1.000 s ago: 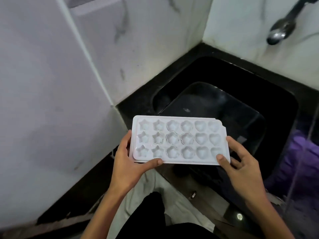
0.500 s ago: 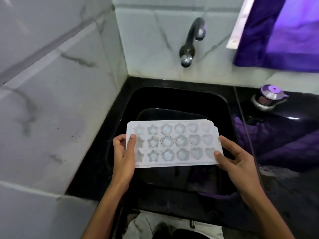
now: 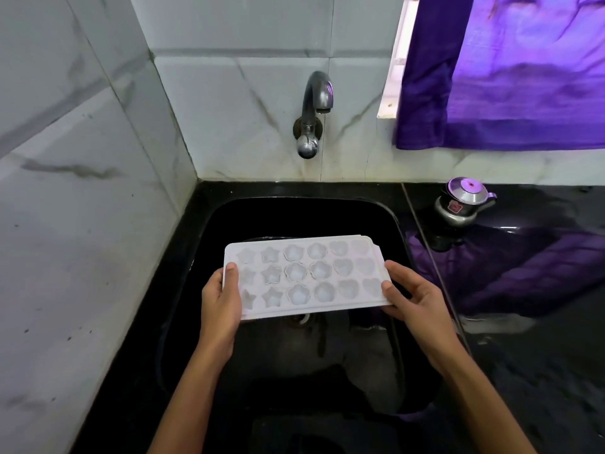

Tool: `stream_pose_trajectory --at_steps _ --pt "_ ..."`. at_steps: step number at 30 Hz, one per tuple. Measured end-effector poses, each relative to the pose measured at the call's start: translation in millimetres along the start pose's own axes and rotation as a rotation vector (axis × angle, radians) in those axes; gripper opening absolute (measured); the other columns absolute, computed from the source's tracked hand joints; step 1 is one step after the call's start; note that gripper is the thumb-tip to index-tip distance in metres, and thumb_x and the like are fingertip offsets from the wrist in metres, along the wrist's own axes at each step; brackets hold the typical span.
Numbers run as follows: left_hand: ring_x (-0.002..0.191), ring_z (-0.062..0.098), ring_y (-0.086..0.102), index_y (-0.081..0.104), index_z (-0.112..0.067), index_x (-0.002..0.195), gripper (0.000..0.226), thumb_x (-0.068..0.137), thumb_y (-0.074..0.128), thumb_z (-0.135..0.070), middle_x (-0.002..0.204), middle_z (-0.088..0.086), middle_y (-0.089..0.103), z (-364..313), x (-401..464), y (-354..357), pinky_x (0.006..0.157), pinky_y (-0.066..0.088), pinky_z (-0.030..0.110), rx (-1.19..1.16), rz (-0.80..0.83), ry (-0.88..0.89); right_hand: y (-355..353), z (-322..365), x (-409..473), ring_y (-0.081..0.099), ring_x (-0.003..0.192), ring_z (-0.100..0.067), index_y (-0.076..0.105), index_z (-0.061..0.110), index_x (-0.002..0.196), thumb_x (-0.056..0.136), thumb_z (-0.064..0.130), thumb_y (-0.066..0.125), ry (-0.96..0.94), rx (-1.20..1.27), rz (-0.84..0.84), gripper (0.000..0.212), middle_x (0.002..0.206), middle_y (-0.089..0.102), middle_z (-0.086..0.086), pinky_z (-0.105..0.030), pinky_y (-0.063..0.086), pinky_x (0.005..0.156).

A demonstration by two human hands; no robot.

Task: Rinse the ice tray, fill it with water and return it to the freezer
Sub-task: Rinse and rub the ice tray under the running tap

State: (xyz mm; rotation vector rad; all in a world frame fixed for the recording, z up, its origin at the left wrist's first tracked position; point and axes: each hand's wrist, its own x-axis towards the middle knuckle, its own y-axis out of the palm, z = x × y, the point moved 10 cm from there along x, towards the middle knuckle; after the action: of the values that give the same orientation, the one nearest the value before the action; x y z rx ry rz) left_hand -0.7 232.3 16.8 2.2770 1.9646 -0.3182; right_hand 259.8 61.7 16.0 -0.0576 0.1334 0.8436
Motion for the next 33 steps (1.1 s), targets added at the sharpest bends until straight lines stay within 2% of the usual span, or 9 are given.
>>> stream_pose_trajectory --at_steps 9,15,17,20,23,26,29,31,33 --pt "0.077 0.012 0.07 0.064 -0.025 0.086 0.027 0.098 0.042 -0.035 0.084 -0.004 0.072 9 24 30 0.061 0.051 0.025 0.011 0.036 -0.06 -17 -25 27 0.066 0.102 -0.004 0.06 0.023 0.122 0.088 0.012 0.062 0.107 0.053 -0.017 0.035 0.11 0.07 0.014 -0.02 0.056 0.07" --pt "0.079 0.017 0.069 0.064 -0.021 0.086 0.026 0.099 0.044 -0.031 0.085 0.0 0.071 12 45 30 0.061 0.05 0.027 0.031 0.018 -0.099 -8 -21 54 0.068 0.098 -0.014 0.065 0.023 0.11 0.097 0.022 0.049 0.129 -0.087 0.012 0.02 0.108 0.07 0.001 -0.029 0.056 0.081" --pt "0.08 0.019 0.069 0.064 -0.021 0.086 0.026 0.099 0.044 -0.03 0.087 0.002 0.071 12 53 30 0.062 0.05 0.029 0.023 0.008 -0.114 -6 -3 80 0.066 0.096 -0.01 0.065 0.023 0.106 0.098 0.02 0.049 0.055 -0.192 -0.029 0.019 0.109 0.069 0.0 -0.021 0.052 0.083" --pt "0.08 0.017 0.069 0.063 -0.022 0.087 0.025 0.099 0.043 -0.031 0.088 0.001 0.071 10 64 32 0.061 0.05 0.027 0.019 -0.002 -0.117 7 35 129 0.058 0.091 0.002 0.063 0.015 0.112 0.096 0.013 0.051 -0.091 -0.334 -0.076 0.02 0.11 0.065 0.0 -0.002 0.044 0.073" --pt "0.082 0.017 0.068 0.062 -0.023 0.089 0.024 0.1 0.042 -0.031 0.089 0.0 0.07 7 76 37 0.062 0.05 0.027 0.018 -0.005 -0.113 37 61 179 0.058 0.095 0.0 0.06 0.01 0.12 0.095 0.012 0.052 -0.12 -0.352 -0.019 0.026 0.114 0.063 -0.001 -0.006 0.044 0.082" --pt "0.084 0.017 0.067 0.062 -0.024 0.09 0.023 0.099 0.042 -0.032 0.09 -0.001 0.069 4 91 40 0.065 0.051 0.029 0.019 -0.024 -0.11 81 63 230 0.053 0.122 -0.02 0.047 0.005 0.135 0.096 0.022 0.054 0.099 -0.067 0.134 0.043 0.132 0.054 -0.012 -0.03 0.042 0.104" --pt "0.085 0.017 0.066 0.062 -0.025 0.088 0.022 0.099 0.044 -0.031 0.091 -0.001 0.068 0 105 42 0.068 0.051 0.029 0.025 -0.037 -0.102 135 66 258 0.048 0.125 -0.033 0.038 0.0 0.136 0.091 0.038 0.059 0.412 0.254 0.294 0.062 0.134 0.046 -0.022 -0.039 0.043 0.103" --pt "0.083 0.016 0.066 0.062 -0.024 0.086 0.022 0.099 0.044 -0.029 0.09 -0.001 0.068 -2 111 43 0.065 0.05 0.028 0.027 -0.037 -0.096 163 70 271 0.052 0.119 -0.034 0.044 0.0 0.126 0.087 0.036 0.065 0.501 0.338 0.346 0.057 0.124 0.05 -0.021 -0.042 0.048 0.098" --pt "0.082 0.017 0.067 0.062 -0.023 0.086 0.023 0.099 0.044 -0.03 0.089 0.0 0.069 -2 116 42 0.064 0.05 0.028 0.026 -0.038 -0.101 178 72 280 0.058 0.104 -0.028 0.053 0.003 0.108 0.086 0.022 0.068 0.534 0.362 0.341 0.033 0.109 0.053 -0.016 -0.043 0.056 0.087"
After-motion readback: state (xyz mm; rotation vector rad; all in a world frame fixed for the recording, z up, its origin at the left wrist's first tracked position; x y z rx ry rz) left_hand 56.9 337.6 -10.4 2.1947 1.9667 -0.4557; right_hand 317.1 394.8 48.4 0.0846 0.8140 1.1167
